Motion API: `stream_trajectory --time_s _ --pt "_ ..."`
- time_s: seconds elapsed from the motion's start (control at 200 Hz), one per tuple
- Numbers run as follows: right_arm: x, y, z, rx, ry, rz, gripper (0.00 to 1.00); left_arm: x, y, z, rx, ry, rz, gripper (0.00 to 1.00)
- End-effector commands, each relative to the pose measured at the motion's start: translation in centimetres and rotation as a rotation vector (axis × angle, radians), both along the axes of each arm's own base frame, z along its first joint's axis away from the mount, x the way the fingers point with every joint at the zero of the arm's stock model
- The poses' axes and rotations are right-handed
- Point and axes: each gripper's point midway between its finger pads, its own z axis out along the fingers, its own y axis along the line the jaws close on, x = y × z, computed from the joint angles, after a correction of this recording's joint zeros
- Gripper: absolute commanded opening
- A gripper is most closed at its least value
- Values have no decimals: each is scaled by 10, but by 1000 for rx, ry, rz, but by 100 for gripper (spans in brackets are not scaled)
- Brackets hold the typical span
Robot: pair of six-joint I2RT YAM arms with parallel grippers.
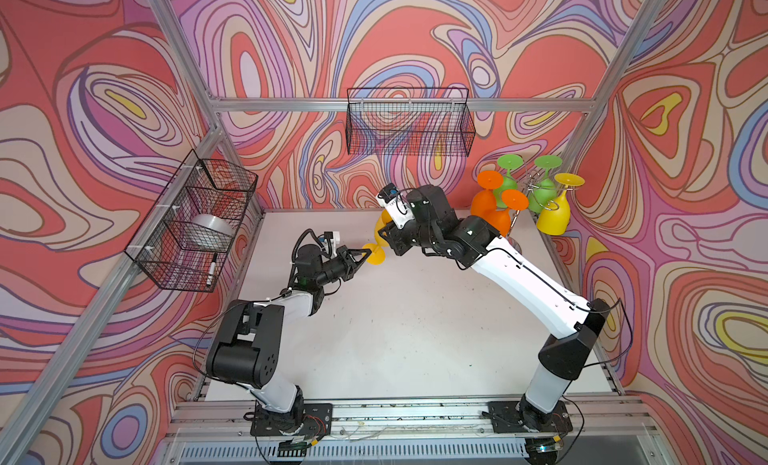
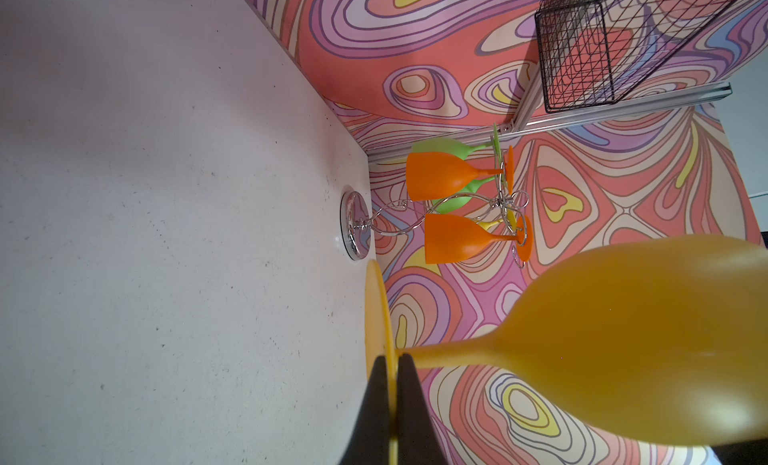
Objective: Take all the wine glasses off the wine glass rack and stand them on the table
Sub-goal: 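Lower the yellow glass upright onto the table beside the rack with the right gripper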
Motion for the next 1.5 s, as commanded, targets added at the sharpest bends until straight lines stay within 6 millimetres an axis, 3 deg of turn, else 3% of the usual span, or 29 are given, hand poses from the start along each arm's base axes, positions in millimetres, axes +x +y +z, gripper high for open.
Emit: stream_trajectory --time_s 0.0,0.651,0.676,0.751,0.967,1.132,1.277,1.497 --pt "-3 -7 11 29 -14 -14 32 0 -3 21 -4 -72 -12 0" --pt "-4 3 -4 25 37 21 17 0 -3 22 -10 -75 -10 0" --pt "1 8 -18 3 56 20 18 0 -3 22 -12 -74 -11 0" --pt "2 8 -22 -8 62 19 17 0 -3 22 -13 -74 -11 0" --pt "4 11 -27 -17 68 26 0 0 -3 23 -15 -77 -11 0" --pt "3 9 -24 -13 63 28 0 0 -2 22 -8 -71 -8 0" --pt "6 0 -22 -18 67 11 0 -1 -2 24 -5 -78 -1 29" --pt "32 -31 -20 -28 52 -77 0 -3 -2 35 -22 -93 -11 52"
